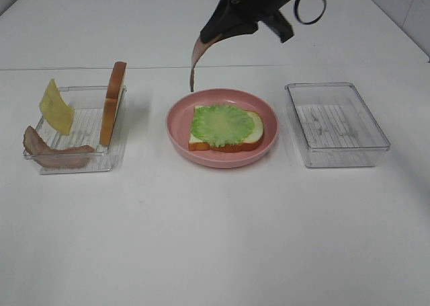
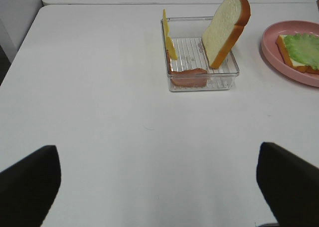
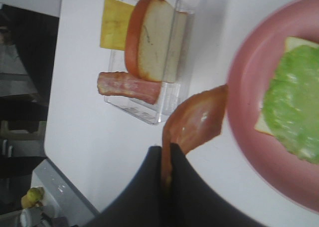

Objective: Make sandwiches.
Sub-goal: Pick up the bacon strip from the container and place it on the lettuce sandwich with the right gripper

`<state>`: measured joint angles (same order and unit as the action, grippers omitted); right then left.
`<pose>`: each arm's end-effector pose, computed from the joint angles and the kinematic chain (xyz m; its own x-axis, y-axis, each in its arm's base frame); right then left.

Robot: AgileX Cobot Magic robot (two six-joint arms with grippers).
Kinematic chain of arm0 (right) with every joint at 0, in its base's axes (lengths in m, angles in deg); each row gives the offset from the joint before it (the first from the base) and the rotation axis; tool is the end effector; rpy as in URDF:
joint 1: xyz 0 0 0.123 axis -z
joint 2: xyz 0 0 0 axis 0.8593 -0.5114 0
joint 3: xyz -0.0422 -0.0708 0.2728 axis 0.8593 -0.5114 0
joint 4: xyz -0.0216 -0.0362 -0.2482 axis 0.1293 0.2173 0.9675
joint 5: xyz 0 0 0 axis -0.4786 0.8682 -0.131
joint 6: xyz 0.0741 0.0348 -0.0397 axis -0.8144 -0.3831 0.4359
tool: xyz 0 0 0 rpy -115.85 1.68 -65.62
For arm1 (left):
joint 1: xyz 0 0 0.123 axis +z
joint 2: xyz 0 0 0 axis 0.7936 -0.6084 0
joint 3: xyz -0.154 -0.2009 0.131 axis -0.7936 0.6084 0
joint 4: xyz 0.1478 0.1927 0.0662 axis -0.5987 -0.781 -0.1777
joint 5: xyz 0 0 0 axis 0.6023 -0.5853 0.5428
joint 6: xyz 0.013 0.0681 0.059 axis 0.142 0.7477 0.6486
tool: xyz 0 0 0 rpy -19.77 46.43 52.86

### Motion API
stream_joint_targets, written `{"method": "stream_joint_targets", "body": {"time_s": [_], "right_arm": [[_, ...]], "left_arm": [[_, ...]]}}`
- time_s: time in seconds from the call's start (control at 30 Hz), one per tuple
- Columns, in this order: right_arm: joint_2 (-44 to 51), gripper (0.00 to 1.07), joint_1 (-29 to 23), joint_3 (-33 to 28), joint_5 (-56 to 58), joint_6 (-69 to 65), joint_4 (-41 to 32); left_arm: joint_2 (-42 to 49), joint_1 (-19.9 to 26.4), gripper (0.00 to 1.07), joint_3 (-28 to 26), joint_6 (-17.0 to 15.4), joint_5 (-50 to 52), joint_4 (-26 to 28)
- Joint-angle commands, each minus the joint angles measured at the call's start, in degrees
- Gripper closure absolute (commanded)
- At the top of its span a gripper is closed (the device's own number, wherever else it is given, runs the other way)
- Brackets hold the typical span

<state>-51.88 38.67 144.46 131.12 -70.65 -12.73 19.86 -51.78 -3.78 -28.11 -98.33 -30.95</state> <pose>0.4068 0.2078 0.2620 -0.9384 -0.0501 -0.3420 -0.2692 0.7265 0.6323 -0.0049 -0.0036 0.2782 -0.4401 -0.0356 -0.8972 0.0081 0.9990 -0.0436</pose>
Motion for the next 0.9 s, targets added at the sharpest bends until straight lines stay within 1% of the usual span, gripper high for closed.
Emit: {"method": "stream_joint_targets", "body": {"time_s": [0.03,0.23,0.47,0.53,0.57,0.63,0.7,0.73,0.83,0.87,0.9], "right_arm": [[-5.04,1.07,-1.43,0.11,-2.64,4.18,-5.67],[-9.8,1.07,-1.83,0.11,-7.45,4.35,-6.07],[-11.69,1.07,-1.78,0.11,-9.85,4.35,-4.41],[-12.38,1.07,-1.78,0.11,-9.91,4.01,-1.09],[-12.38,1.07,-1.78,0.11,-9.91,4.01,-1.09],[-12.38,1.07,-1.78,0.11,-9.91,2.52,3.67],[-12.38,1.07,-1.78,0.11,-9.91,1.95,4.93],[-12.38,1.07,-1.78,0.11,-9.97,0.74,8.42],[-12.38,1.07,-1.78,0.11,-10.03,-0.06,10.31],[-12.38,1.07,-1.78,0.11,-10.08,-2.29,14.09],[-12.38,1.07,-1.78,0.11,-10.08,-3.67,16.27]], "left_arm": [[1.2,0.29,0.04,0.0,0.06,0.74,-0.06],[1.2,0.29,0.04,0.0,0.06,0.74,-0.06],[1.2,0.29,0.04,0.0,0.06,0.74,-0.06],[1.2,0.29,0.04,0.0,0.06,0.74,-0.06],[1.2,0.29,0.04,0.0,0.06,0.74,-0.06],[1.2,0.29,0.04,0.0,0.06,0.74,-0.11],[1.2,0.29,0.04,0.0,0.06,0.74,-0.11],[1.2,0.29,0.04,0.0,0.06,0.74,-0.11],[1.2,0.29,0.04,0.0,0.06,0.74,-0.11],[1.2,0.29,0.04,0.0,0.06,0.74,-0.11],[1.2,0.29,0.04,0.0,0.06,0.74,-0.11]]}}
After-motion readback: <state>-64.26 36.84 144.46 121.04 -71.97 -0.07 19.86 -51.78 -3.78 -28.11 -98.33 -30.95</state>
